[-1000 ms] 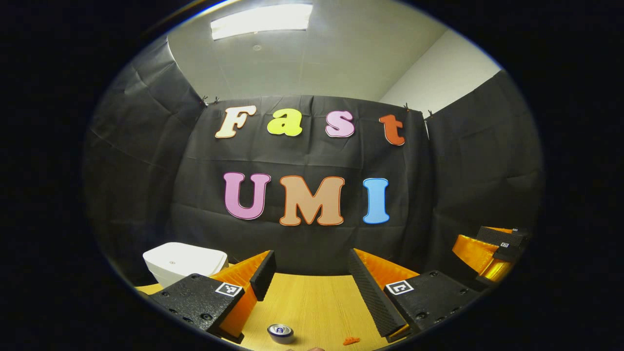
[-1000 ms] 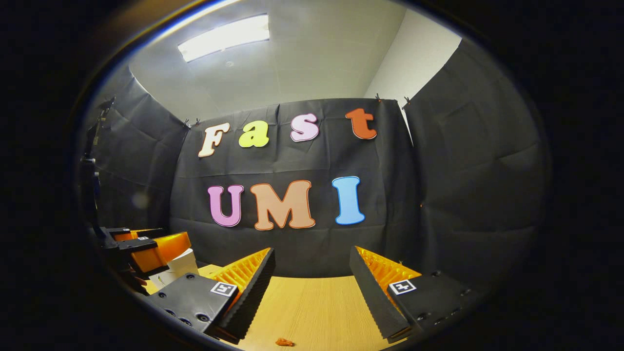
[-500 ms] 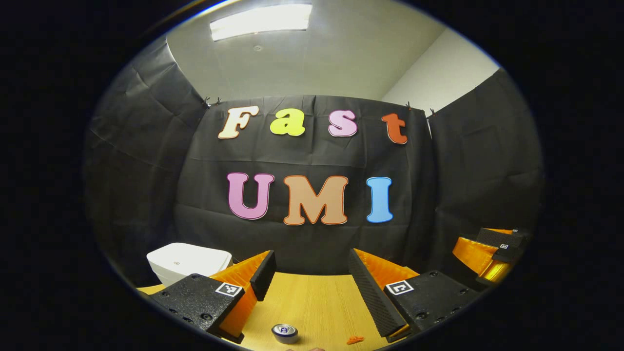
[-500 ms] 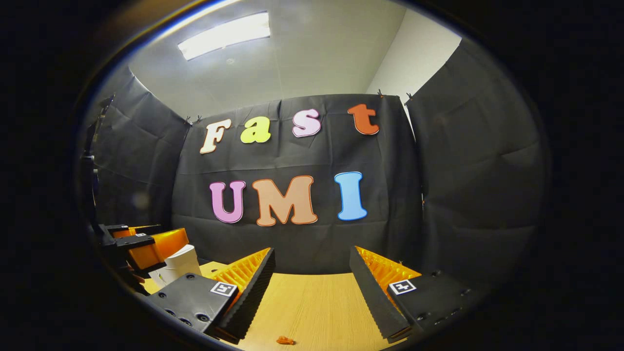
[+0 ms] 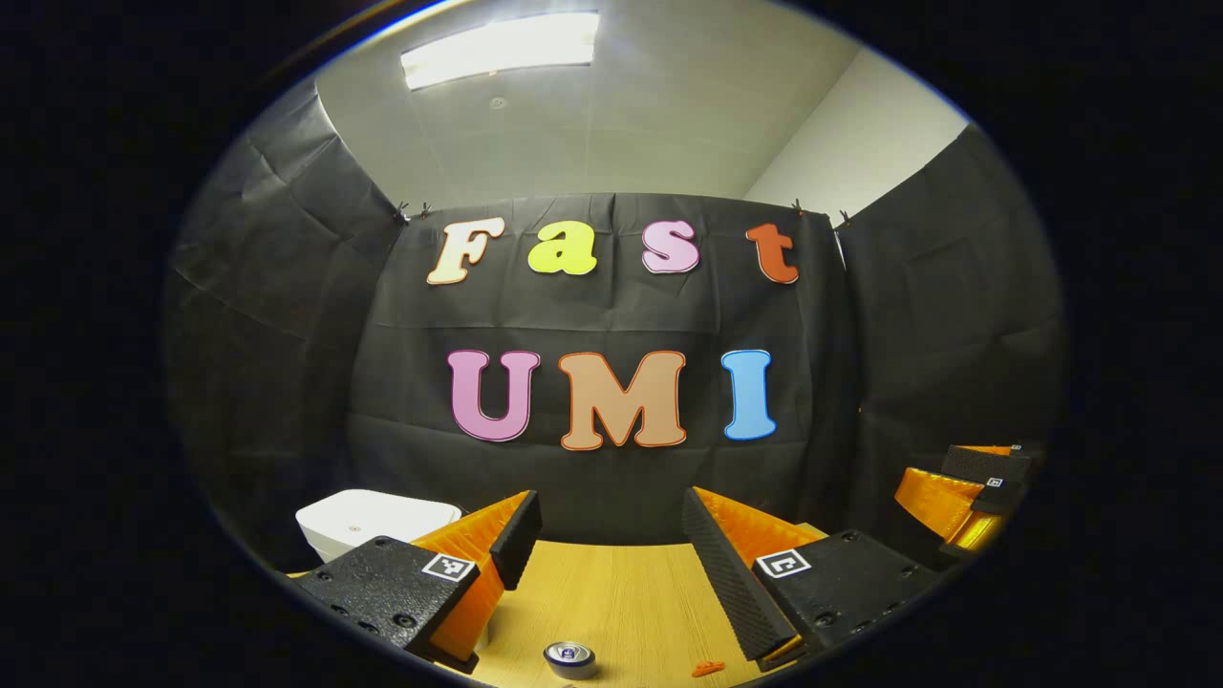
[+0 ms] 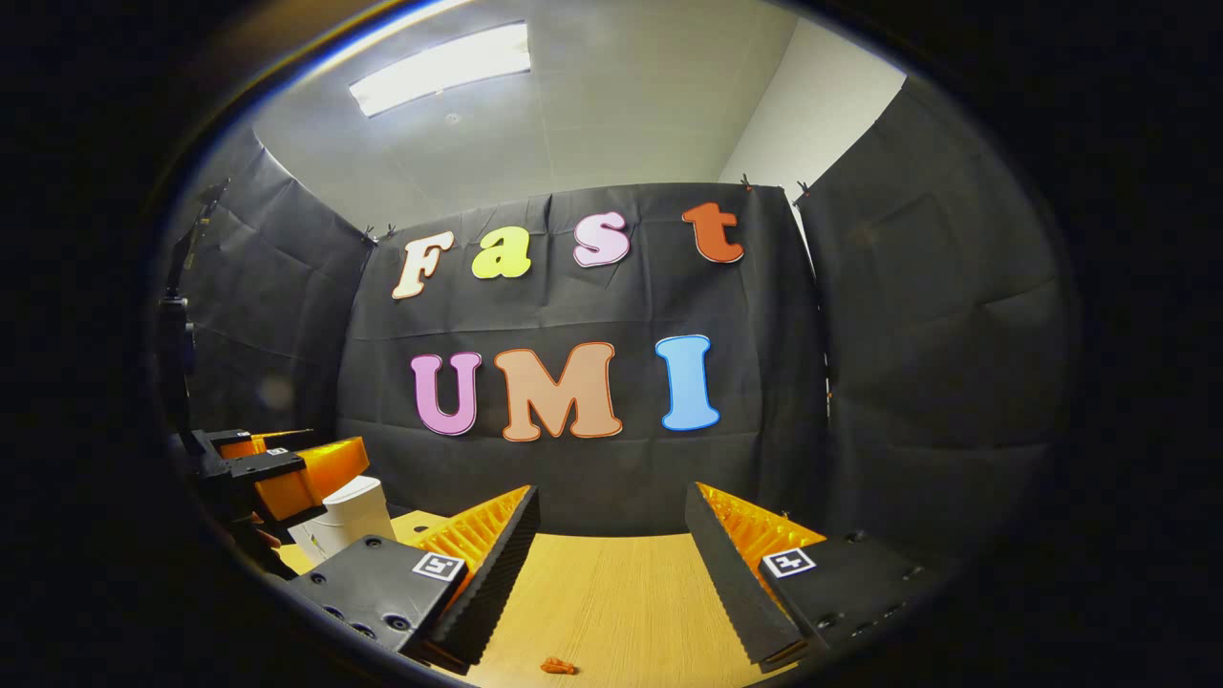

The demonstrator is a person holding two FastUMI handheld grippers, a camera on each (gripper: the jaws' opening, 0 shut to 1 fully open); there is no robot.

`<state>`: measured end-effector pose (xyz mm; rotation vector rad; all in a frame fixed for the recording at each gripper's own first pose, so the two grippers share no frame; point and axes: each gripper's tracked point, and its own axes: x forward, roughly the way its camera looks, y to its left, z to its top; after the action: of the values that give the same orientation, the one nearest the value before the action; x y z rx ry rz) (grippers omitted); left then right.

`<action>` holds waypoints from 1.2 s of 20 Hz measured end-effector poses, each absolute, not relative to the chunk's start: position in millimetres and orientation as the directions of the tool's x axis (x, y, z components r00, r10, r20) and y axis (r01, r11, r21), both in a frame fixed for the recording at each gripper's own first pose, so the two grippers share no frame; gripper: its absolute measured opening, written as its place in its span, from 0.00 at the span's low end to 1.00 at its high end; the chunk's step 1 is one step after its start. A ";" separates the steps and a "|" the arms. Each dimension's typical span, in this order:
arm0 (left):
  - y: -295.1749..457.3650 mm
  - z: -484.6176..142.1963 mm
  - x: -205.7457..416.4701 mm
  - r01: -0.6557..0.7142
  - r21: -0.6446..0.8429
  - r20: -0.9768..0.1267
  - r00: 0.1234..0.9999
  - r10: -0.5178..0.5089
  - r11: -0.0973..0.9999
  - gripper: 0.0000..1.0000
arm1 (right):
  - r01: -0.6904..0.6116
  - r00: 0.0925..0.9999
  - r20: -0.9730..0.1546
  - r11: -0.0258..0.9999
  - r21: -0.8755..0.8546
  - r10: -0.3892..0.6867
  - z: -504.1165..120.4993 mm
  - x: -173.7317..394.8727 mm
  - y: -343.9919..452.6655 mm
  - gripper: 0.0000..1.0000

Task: Press the lid of the desktop garbage bin to open it, pick up the crumpled paper on the desktop and throw it into the bin, then pick up the pop can on the desktop and drop it into the bin, and finally close the garbage bin lid.

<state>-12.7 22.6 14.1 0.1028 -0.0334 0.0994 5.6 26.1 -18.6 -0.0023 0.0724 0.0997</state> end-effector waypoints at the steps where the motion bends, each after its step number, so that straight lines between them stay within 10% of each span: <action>1: 23.0 14.4 -13.6 -0.101 0.100 0.040 0.994 0.097 0.990 0.90 | -0.100 0.992 -0.072 0.995 0.001 0.100 -17.7 5.2 27.3 0.95; 6: 26.2 15.2 -16.7 -0.100 0.101 0.041 0.995 0.096 0.990 0.84 | -0.106 0.992 -0.070 0.994 -0.006 0.105 -18.3 2.5 30.6 0.96; 15: 76.3 21.0 -17.3 -0.186 0.161 0.060 0.982 0.178 0.969 0.01 | -0.106 0.992 -0.069 0.994 -0.002 0.106 -20.7 0.2 48.0 0.96; 24: 189.5 12.2 -11.4 -0.350 0.210 0.058 0.936 0.346 0.913 0.00 | -0.091 0.993 -0.080 0.996 -0.009 0.090 -29.0 -5.0 75.3 0.96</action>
<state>-11.4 189.5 12.2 0.2201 -0.0200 0.3587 -5.0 75.3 -29.0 -0.0124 0.0794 0.0912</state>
